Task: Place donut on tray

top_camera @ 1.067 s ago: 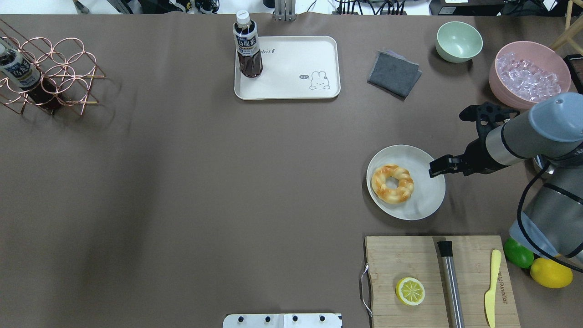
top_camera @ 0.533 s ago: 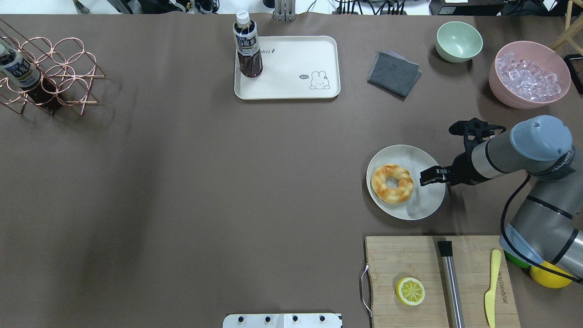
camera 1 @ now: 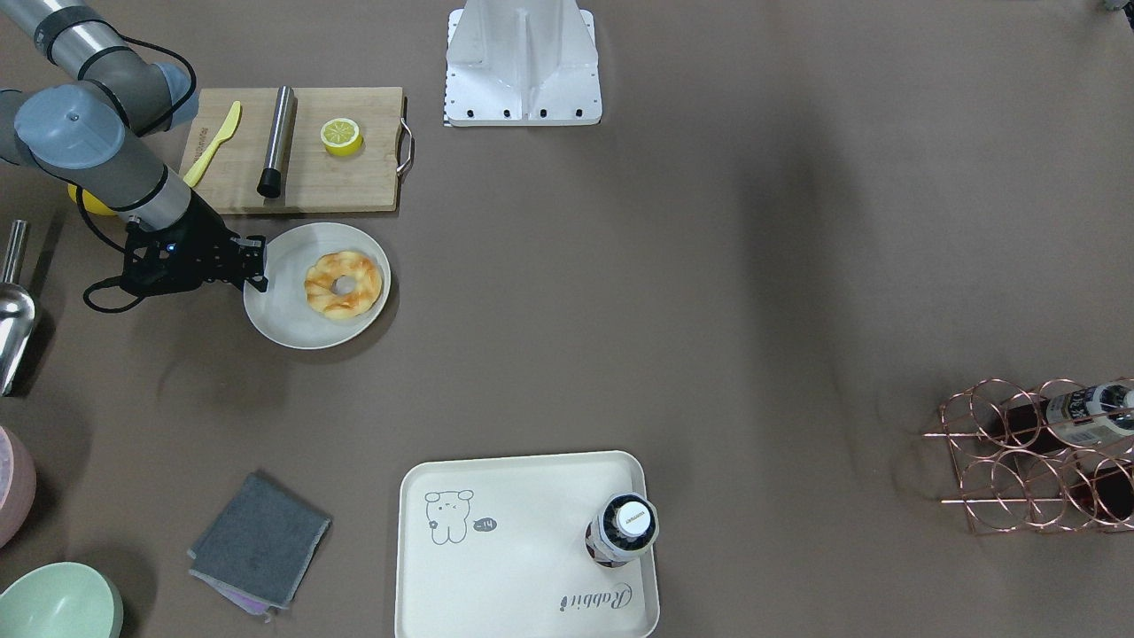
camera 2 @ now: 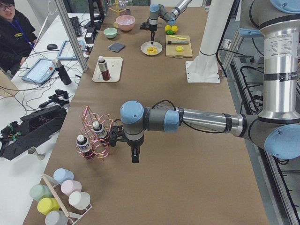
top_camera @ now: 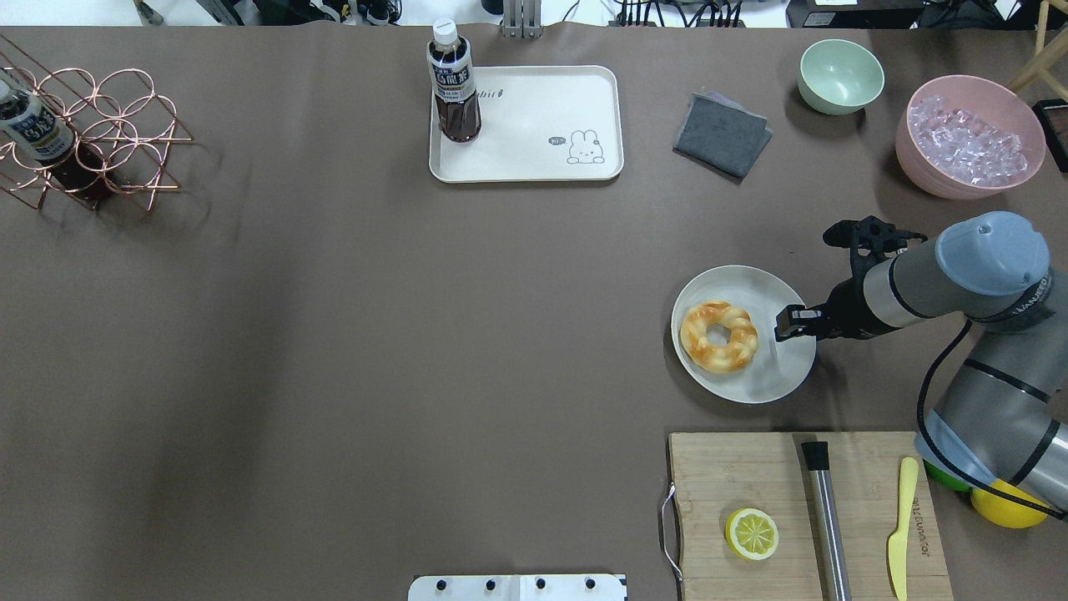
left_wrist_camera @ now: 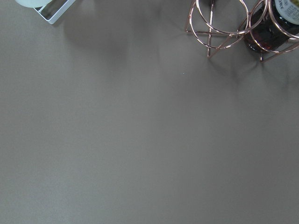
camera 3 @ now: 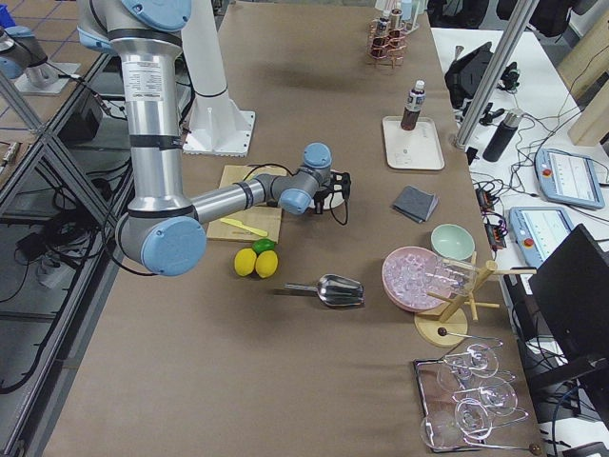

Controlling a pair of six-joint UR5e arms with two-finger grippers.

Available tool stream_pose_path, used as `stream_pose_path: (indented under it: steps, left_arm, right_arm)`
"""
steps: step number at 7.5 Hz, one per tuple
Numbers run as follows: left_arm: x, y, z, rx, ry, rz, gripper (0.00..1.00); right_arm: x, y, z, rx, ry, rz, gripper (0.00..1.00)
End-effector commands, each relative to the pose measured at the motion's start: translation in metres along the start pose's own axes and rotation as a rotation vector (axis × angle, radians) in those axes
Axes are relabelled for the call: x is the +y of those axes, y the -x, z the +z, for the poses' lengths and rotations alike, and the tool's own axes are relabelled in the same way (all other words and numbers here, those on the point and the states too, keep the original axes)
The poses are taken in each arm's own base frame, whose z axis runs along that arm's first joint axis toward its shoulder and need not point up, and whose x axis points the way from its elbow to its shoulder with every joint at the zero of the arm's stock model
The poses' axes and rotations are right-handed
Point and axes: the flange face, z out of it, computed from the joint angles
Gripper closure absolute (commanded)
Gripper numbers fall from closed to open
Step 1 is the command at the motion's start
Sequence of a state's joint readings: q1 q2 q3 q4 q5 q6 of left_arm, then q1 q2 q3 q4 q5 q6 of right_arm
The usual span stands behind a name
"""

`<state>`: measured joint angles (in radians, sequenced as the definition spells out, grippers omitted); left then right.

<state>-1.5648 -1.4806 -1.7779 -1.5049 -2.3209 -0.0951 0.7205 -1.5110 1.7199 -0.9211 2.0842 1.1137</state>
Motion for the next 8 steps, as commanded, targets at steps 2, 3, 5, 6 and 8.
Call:
stream_pose_path:
  steps: [2, 3, 5, 6, 8]
  left_arm:
    - [-0.001, -0.001, -0.002, -0.001, -0.004, 0.004, 0.02]
    - [-0.001, -0.002, -0.002, -0.001, -0.005, 0.005, 0.02]
    - [-0.002, -0.002, -0.003, -0.001, -0.007, 0.006, 0.02]
    - [-0.002, -0.003, -0.003, -0.001, -0.008, 0.007, 0.02]
    - [-0.004, -0.004, -0.005, -0.002, -0.011, 0.009, 0.02]
  right_arm:
    - [0.006, 0.044, -0.04, -0.095, -0.033, -0.055, 1.0]
    - [0.003, 0.059, -0.052, -0.124, -0.049, -0.069, 1.0]
    - [-0.017, 0.084, -0.066, -0.17, -0.07, -0.028, 1.0]
    - [-0.035, 0.085, -0.064, -0.162, -0.08, -0.01, 1.0]
    - [-0.103, 0.127, -0.053, -0.097, -0.072, 0.07, 1.0]
